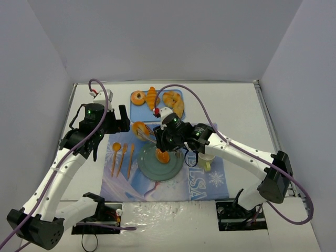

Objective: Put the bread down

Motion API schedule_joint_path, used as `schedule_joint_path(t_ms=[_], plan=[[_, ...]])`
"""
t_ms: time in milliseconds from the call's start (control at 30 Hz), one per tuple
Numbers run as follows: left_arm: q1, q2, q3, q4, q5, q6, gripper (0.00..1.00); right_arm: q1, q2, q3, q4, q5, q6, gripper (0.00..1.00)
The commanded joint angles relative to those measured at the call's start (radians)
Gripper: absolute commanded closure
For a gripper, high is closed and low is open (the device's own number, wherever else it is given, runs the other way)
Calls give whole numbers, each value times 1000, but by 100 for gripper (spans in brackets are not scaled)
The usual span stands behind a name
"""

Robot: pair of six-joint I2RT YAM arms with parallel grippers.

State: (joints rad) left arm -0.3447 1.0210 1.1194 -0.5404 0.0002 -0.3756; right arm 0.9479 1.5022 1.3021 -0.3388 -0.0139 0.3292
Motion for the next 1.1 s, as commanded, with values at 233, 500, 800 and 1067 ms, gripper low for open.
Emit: schedule_joint_path(t_ms=[233, 500, 800, 1067], plan=[[3, -4, 16, 55, 0, 4, 3, 133, -102, -153, 75, -28, 48, 80], [3, -2, 14, 55, 0, 4, 3, 183, -143, -206, 62, -5, 76, 78], [4, -1, 15, 54, 0, 4, 3, 209, -174, -254, 42, 11, 99, 74], [3, -2, 14, 55, 0, 3, 3, 213, -170, -263, 22, 70, 110, 72]])
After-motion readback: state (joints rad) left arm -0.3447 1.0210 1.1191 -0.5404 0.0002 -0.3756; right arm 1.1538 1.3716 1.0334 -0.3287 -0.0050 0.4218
